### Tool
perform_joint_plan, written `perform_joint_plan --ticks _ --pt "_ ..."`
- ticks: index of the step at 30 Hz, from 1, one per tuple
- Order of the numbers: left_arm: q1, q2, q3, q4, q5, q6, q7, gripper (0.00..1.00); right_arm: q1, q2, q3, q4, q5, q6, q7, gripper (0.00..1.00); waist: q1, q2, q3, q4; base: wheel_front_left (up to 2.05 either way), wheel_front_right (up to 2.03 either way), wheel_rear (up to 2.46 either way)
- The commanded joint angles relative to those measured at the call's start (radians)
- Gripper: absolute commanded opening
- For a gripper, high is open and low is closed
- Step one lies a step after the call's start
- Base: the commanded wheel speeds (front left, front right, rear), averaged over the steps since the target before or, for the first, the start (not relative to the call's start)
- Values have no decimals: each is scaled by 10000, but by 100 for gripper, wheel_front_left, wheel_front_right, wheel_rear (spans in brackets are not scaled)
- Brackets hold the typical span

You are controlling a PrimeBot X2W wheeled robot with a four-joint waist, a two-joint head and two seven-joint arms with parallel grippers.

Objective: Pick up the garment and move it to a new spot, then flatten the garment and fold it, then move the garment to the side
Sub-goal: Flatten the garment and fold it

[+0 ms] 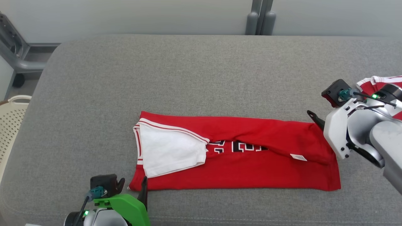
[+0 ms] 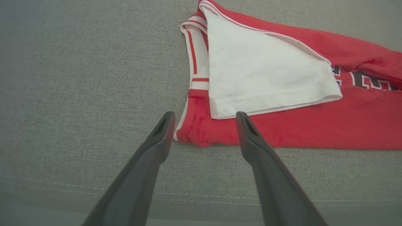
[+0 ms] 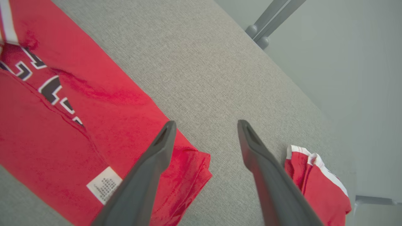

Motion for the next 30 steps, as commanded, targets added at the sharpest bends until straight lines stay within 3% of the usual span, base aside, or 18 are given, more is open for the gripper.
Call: perform_joint_plan --ticks 1,6,7,14,19,24,30 --pt "136 159 22 1 192 39 -192 100 537 353 -596 37 -196 -18 -412 100 0 0 -176 -45 0 0 0" --pt "313 156 281 46 351 64 -1257 100 2385 1853 -3192 171 -883 -18 -1821 100 0 0 -538 -112 0 0 0" --pt "313 156 281 46 351 64 -1257 100 2385 1853 -3192 171 -883 -18 -1821 100 0 0 -538 -112 0 0 0" --pt "732 72 766 -33 365 -61 -2983 100 4694 4479 -6753 -138 -1806 -20 -3292 100 0 0 -1114 -105 0 0 0" --pt "824 70 1001 61 487 -210 -3778 100 5533 5727 -8190 -575 -2183 -17 -3808 100 0 0 -1350 -64 0 0 0" --pt "947 -15 1184 41 613 -378 -4089 100 6056 6389 -8979 -908 -2398 -18 -4127 100 0 0 -1540 -81 0 0 0" --pt "1098 -202 1567 21 803 -572 -4236 100 6497 6646 -9355 -953 -2302 -17 -4454 100 0 0 -1720 -98 0 0 0"
